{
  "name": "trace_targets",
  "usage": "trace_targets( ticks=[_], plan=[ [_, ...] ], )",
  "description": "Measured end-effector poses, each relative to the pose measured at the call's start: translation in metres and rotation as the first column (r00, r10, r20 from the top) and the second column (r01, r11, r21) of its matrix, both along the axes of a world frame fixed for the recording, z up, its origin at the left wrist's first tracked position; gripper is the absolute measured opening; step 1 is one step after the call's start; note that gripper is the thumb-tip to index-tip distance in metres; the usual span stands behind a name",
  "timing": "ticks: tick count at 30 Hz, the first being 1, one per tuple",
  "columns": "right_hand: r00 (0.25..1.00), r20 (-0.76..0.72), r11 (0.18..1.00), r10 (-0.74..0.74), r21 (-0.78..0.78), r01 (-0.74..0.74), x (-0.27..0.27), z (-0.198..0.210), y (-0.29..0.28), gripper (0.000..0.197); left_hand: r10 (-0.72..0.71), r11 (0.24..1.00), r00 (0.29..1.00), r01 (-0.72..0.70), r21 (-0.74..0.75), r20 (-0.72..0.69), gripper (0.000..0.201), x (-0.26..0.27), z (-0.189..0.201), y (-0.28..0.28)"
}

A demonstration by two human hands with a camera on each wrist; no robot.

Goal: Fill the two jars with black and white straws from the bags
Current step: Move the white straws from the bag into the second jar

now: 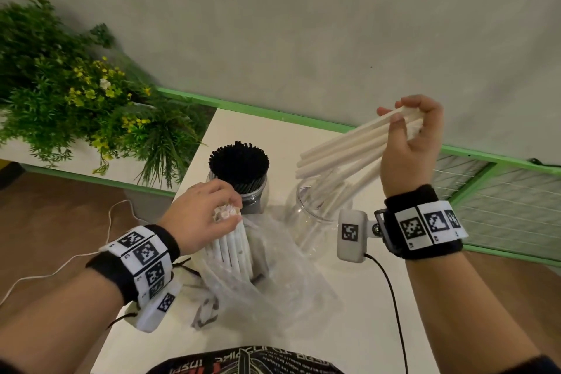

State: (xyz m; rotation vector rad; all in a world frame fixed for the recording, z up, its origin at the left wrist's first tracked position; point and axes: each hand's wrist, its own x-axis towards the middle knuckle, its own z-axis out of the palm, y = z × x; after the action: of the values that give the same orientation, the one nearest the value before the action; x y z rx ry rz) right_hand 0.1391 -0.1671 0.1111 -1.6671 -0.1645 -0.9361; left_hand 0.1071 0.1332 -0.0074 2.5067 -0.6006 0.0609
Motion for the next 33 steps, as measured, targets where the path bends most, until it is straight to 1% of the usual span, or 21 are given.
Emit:
trace_targets(
  ticks=[3, 5, 7, 11, 12, 15, 18, 21, 25, 29, 33],
  plan=[
    [0.997, -0.058, 0.998, -0.048, -0.051, 0.045, -0.002, -0.023, -0.008, 0.025, 0.005, 1.0, 1.0, -0.005, 0.0, -0.004, 0.017, -0.001, 0.0, 0.0],
    [0.996, -0.07, 0.996, -0.061, -0.071, 0.056, -0.002, -0.032, -0.011, 0.026, 0.006, 1.0, 1.0, -0.006, 0.0, -0.008, 0.018, -0.001, 0.001, 0.0],
    [0.997, -0.062, 0.994, -0.055, -0.102, 0.049, -0.001, -0.035, -0.011, 0.029, 0.007, 1.0, 1.0, -0.007, 0.002, -0.011, 0.018, -0.001, 0.002, -0.001],
    [0.999, -0.027, 0.981, -0.034, -0.194, 0.028, 0.003, -0.039, -0.001, 0.042, 0.009, 1.0, 1.0, -0.009, 0.004, -0.017, 0.019, -0.001, 0.004, -0.003],
    [0.999, -0.022, 0.977, -0.036, -0.209, 0.031, 0.005, -0.041, 0.001, 0.043, 0.007, 1.0, 1.0, -0.007, 0.006, -0.017, 0.019, -0.001, 0.004, -0.003],
    [0.999, -0.038, 0.956, -0.037, -0.294, 0.024, 0.011, -0.056, 0.009, 0.031, 0.006, 1.0, 1.0, -0.006, 0.008, -0.015, 0.019, -0.001, 0.004, -0.002],
    [0.995, -0.102, 0.917, -0.017, -0.397, -0.025, 0.018, -0.079, 0.012, 0.026, 0.006, 1.0, 1.0, -0.006, 0.005, -0.012, 0.018, -0.001, 0.003, -0.002],
    [0.98, -0.198, 0.888, 0.004, -0.45, -0.094, 0.022, -0.096, 0.006, 0.023, 0.004, 1.0, 1.0, -0.004, -0.005, -0.011, 0.017, -0.002, 0.003, -0.002],
    [0.944, -0.329, 0.834, -0.01, -0.523, -0.173, 0.028, -0.109, -0.009, 0.029, 0.007, 1.0, 1.0, -0.007, -0.01, -0.021, 0.016, -0.003, 0.004, -0.002],
    [0.928, -0.359, 0.854, -0.097, -0.508, -0.108, 0.035, -0.113, -0.024, 0.03, 0.006, 1.0, 1.0, -0.006, -0.007, -0.019, 0.016, -0.002, 0.004, -0.002],
    [0.892, -0.421, 0.861, -0.166, -0.503, -0.077, 0.044, -0.118, -0.04, 0.035, 0.005, 1.0, 1.0, -0.006, -0.006, -0.011, 0.019, -0.001, 0.005, -0.003]
  ],
)
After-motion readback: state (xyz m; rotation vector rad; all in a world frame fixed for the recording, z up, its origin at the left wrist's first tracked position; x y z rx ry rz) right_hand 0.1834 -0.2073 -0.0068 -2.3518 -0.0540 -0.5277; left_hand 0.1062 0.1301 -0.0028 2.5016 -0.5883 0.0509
